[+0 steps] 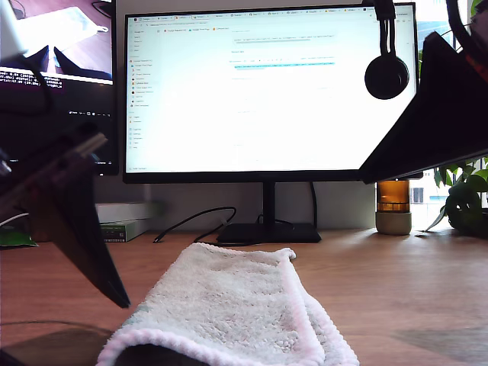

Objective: Fold the tea towel to a neat square and place it to the right

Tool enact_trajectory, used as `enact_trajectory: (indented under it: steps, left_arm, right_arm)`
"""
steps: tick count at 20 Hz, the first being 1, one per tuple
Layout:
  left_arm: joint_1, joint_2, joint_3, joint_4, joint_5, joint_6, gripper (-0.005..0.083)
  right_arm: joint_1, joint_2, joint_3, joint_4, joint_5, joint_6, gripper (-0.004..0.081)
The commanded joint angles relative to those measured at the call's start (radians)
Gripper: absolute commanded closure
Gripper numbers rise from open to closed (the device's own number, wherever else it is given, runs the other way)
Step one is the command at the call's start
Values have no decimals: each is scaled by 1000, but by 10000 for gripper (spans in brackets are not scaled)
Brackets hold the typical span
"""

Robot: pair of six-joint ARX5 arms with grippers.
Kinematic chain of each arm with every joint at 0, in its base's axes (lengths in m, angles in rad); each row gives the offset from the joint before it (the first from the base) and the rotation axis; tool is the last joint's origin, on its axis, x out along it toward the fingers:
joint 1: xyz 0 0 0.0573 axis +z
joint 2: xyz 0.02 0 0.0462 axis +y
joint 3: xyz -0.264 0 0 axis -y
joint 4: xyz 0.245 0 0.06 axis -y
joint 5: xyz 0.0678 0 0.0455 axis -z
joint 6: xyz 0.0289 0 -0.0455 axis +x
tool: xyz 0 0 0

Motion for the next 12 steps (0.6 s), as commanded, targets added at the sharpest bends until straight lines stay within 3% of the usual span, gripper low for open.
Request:
enact_trajectory:
  steps: [1,7,12]
  left_arm:
    - [-4,40,-3,13,5,45,309]
    - [-21,112,-3,121,8,83,317]
    - [-69,133,-3,124,17,83,463]
  right_arm:
    - [5,4,-6,3,0,-4,718]
    - [5,4,-6,-2,0,-3,718]
    - [5,4,-6,-2,0,-3,718]
